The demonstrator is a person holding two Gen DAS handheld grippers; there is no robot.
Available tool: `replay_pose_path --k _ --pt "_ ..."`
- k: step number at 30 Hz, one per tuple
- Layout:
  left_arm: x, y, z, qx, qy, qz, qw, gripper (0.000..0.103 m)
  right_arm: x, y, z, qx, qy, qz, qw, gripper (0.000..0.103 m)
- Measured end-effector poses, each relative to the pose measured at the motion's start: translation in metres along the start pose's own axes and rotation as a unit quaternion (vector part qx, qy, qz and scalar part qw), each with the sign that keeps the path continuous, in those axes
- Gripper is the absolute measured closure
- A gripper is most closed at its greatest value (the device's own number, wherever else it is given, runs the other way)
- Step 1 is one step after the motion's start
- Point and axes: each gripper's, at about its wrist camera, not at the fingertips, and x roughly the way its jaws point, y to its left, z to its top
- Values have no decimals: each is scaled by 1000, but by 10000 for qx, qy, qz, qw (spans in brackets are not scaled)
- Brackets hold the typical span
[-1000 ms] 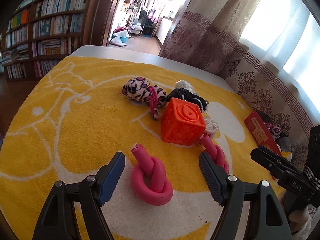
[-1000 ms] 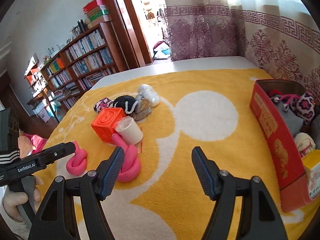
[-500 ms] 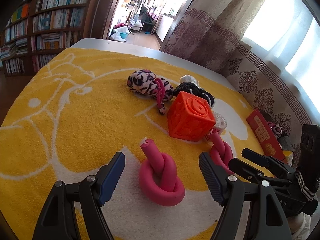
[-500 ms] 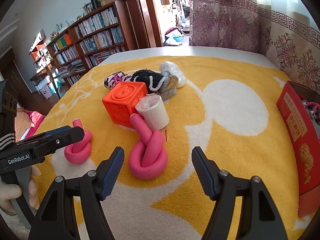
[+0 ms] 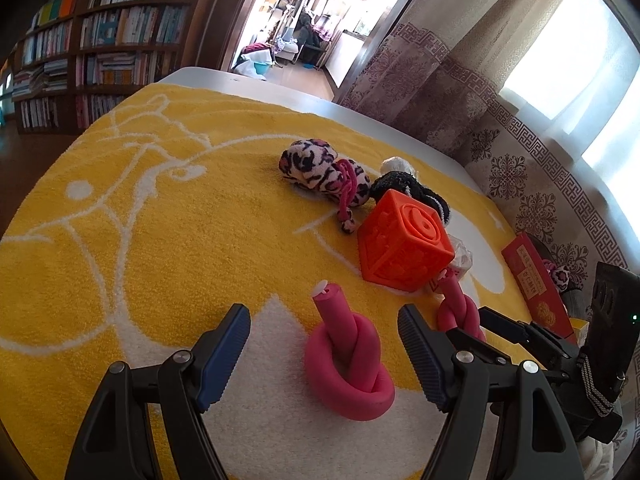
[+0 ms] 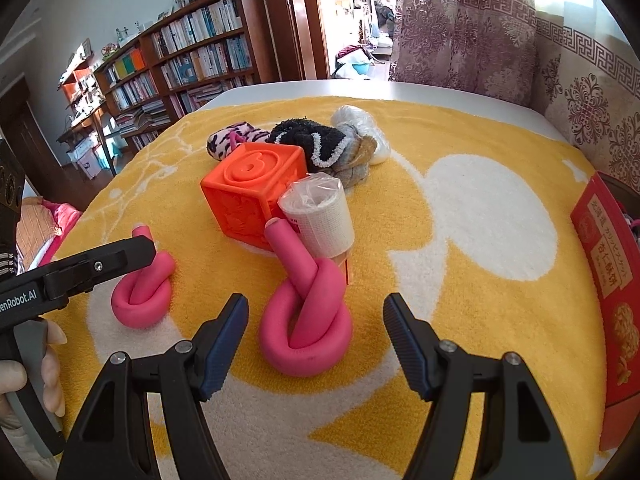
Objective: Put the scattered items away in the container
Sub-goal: 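Grasp the pink knotted foam rope with the right gripper while the left gripper grasps the other pink rope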
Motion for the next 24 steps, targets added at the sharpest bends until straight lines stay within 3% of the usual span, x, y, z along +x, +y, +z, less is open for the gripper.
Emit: replay_pose_path --k 6,10,11,19,24 --pt "0 -1 -1 23 20 12 10000 25 6 -3 1 67 115 -39 9999 31" --pt "1 -4 -2 85 39 -28 10000 25 6 -1 0 -22 134 -177 9998 51" --pt "1 -5 -3 109 44 -46 9999 25 5 -2 -1 5 122 -211 9997 52" --pt "9 -25 -12 499 211 -82 9985 25 -2 -24 -3 487 2 -250 9985 52" --pt "10 -23 -12 480 208 -55 9986 25 -2 -24 -3 491 9 -195 9986 52"
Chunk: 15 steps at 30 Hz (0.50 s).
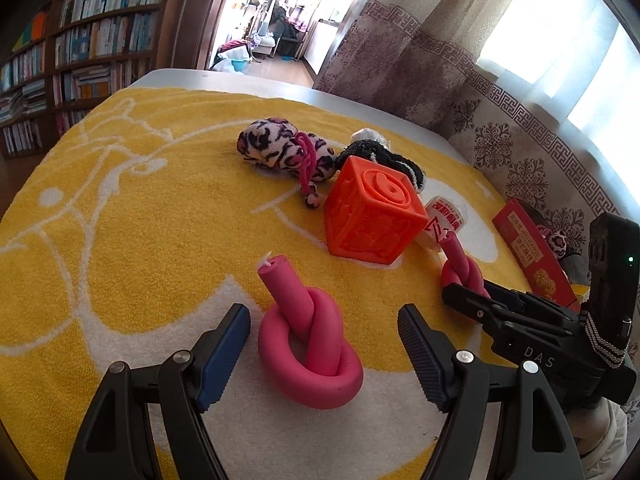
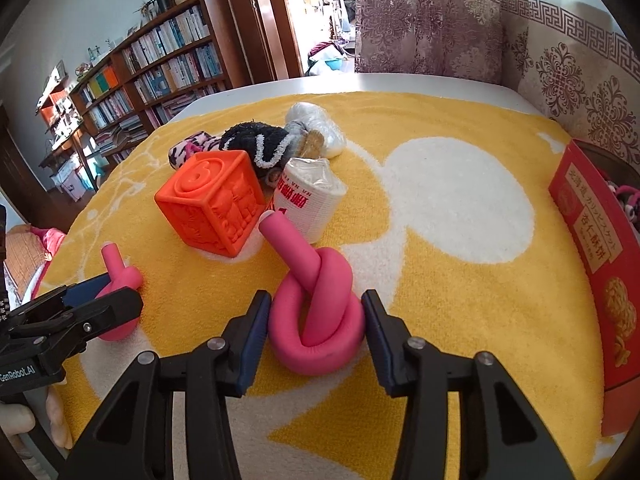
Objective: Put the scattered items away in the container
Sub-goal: 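Grasp the pink knotted foam rope with the right gripper while the left gripper grasps the other pink rope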
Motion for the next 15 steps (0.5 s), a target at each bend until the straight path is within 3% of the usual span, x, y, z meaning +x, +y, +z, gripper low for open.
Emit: replay_pose_path --k 13,14,15 --pt "5 -12 -2 343 152 -129 9992 25 0 0 0 52 -2 67 10000 52" --pt "6 -16 -2 420 174 -112 9989 28 0 -1 0 54 -3 73 10000 52" --pt "7 -19 -3 494 204 -105 9985 38 0 -1 0 57 -4 79 10000 52"
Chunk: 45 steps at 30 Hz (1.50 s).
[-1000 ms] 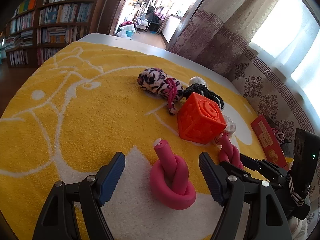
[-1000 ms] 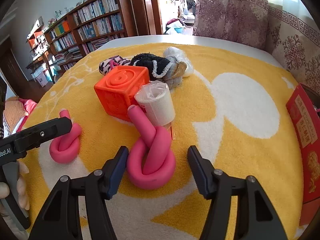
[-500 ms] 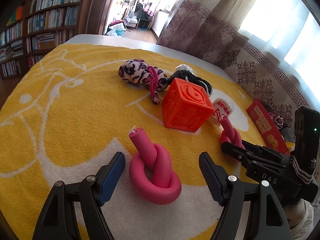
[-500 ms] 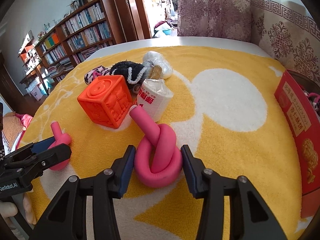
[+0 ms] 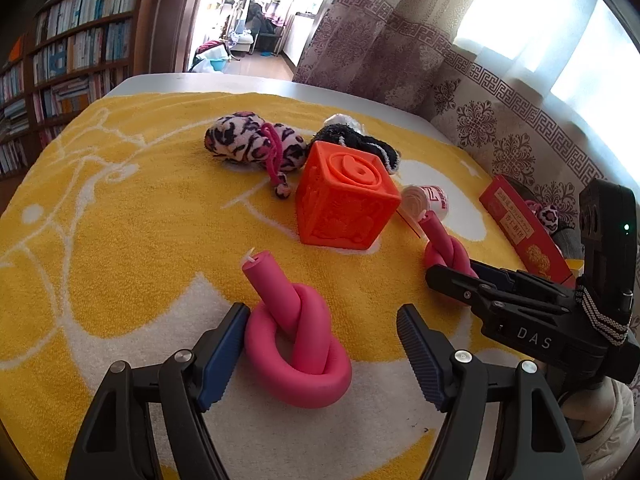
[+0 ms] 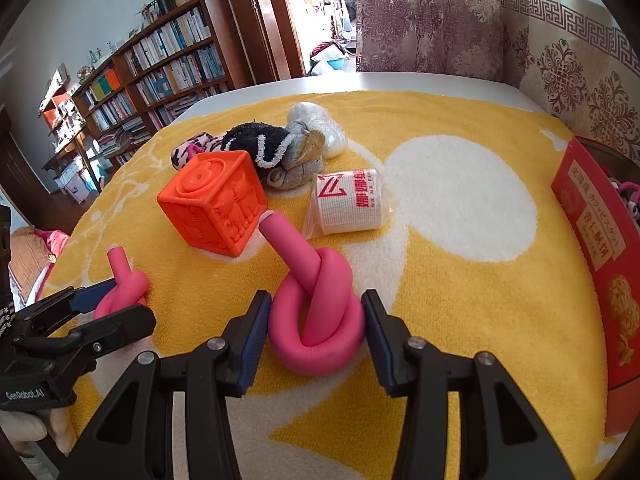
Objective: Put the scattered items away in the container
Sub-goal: 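Grasp the pink knotted foam rope with the right gripper while the left gripper grasps the other pink rope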
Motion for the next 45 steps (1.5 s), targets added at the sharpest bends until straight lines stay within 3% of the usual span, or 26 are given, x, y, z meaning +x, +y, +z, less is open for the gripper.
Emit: replay_pose_path --k 6,16,31,38,45 --pt "4 -10 0 275 121 72 9995 60 -4 -5 -1 81 -67 76 9999 52" --pt "-3 -15 -1 229 12 285 9993 60 -14 -10 -4 153 -260 173 9994 52" --pt "-8 -42 7 343 -51 236 9991 60 -38 -20 -3 255 -658 207 9973 53" --pt "-4 -68 12 492 -55 121 9987 60 -76 -60 -5 610 -1141 -61 9916 53" --pt "-1 -102 19 704 -131 -67 9974 60 -128 -118 -16 1170 -1659 -549 9776 52"
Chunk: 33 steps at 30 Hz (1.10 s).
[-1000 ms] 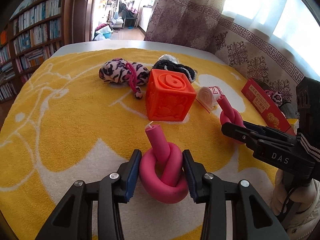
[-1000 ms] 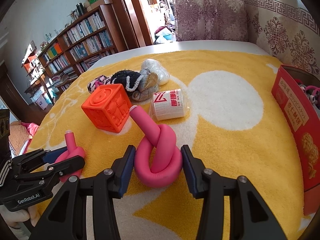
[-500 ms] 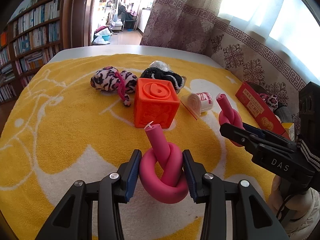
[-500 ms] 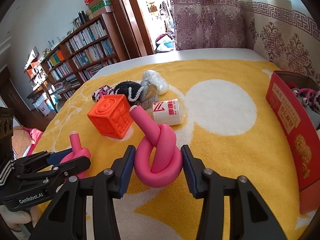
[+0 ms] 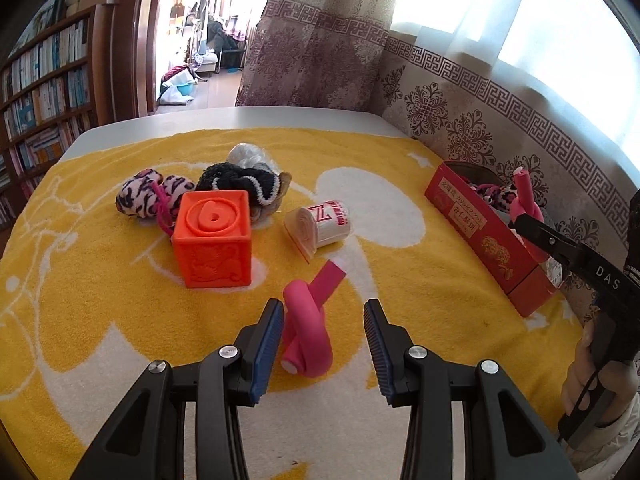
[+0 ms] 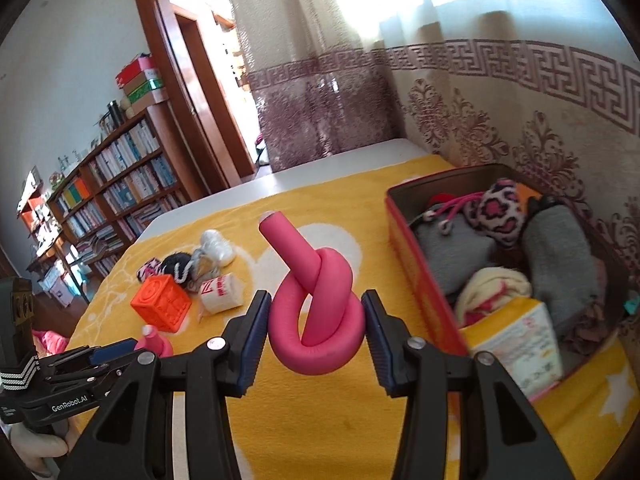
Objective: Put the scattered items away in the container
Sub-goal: 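Grasp the pink knotted foam rope with the right gripper while the left gripper grasps the other pink rope, then carry both pink ropes into the red tin box and open both grippers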
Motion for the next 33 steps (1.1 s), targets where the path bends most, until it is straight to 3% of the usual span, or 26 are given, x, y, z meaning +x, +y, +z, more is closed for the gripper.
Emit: replay_pose_path --k 8,17,20,33 --pt "5 -37 11 287 -64 -131 9995 60 -40 -47 15 265 -575 -494 9968 52" --pt "17 -23 3 11 201 98 9997 59 -37 -83 17 612 -511 -749 9940 52" --pt "16 -14 -2 -83 164 209 9996 30 -32 -87 15 674 -435 -794 9936 52" --pt "56 -20 -8 129 530 284 9981 30 -26 -83 13 643 -384 -837 9937 52"
